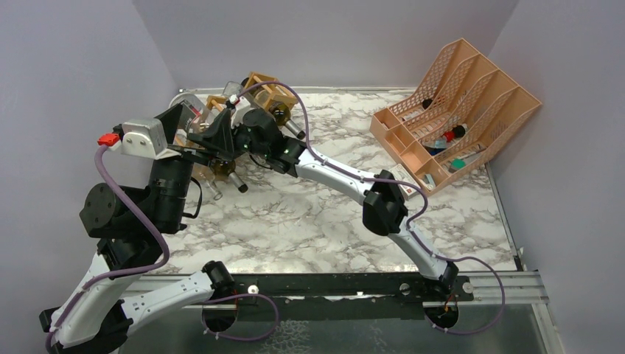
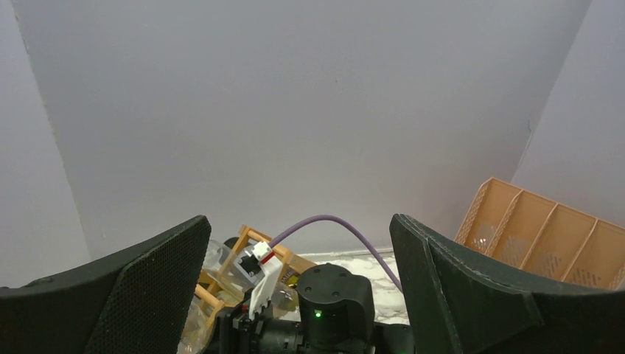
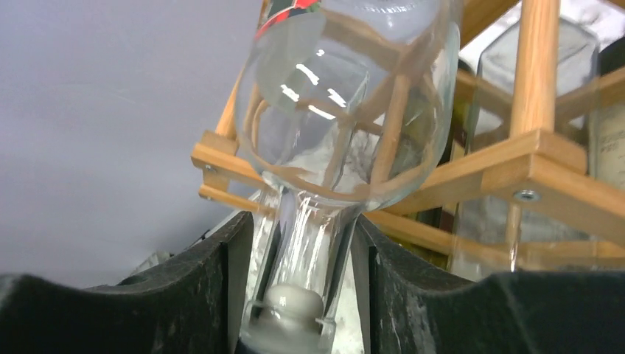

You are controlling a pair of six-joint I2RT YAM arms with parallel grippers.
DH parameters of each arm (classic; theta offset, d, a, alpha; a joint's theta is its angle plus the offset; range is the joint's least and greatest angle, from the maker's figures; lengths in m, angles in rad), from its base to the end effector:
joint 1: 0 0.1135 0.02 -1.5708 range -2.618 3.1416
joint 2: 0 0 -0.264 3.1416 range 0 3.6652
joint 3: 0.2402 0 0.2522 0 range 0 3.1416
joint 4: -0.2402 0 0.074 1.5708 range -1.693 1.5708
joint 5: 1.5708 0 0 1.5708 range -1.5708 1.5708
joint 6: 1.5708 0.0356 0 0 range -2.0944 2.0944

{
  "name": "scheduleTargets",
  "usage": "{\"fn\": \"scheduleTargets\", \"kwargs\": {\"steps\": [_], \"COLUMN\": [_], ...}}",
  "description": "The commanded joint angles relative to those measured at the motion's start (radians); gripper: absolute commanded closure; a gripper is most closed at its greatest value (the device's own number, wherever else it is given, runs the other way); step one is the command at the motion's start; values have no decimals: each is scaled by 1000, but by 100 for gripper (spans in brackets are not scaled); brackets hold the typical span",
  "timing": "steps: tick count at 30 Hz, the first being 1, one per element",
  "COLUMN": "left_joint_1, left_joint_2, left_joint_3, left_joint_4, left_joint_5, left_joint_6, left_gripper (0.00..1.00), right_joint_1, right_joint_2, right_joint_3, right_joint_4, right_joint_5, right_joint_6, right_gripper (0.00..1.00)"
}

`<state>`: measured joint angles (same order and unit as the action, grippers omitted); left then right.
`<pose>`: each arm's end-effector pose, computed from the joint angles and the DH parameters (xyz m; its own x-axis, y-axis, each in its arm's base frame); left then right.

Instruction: Put the wine bottle on the wine rack

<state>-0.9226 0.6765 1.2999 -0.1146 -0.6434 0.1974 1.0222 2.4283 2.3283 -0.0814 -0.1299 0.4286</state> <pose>0.0578 -0.0409 0.5204 0.3514 -0.2041 -0.9137 0.2575 0.9594 -0.1153 0.2969 0.4946 0.3018 -0.4648 0.0297 -0.8849 -0.7909 0.4354 0.4300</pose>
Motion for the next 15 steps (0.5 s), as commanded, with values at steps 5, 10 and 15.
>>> {"fn": "scheduleTargets", "kwargs": {"steps": [5, 10, 15], "left_joint_1": [2, 2, 2], "left_joint_2": [-14, -18, -15], "left_joint_3": [-10, -15, -16], "left_joint_4": [-8, -9, -8], "left_joint_5": [-26, -29, -31], "left_joint_6": [-6, -6, -6], "left_gripper": [1, 1, 1], "right_joint_1": [8, 10, 9], "right_joint_2": [-74, -129, -175], "right_joint_3": [-45, -134, -145], "right_joint_4": [119, 146, 87], "right_joint_5": [45, 41, 72], "right_joint_6": [-31, -3, 75], "right_gripper": [57, 58, 54]}}
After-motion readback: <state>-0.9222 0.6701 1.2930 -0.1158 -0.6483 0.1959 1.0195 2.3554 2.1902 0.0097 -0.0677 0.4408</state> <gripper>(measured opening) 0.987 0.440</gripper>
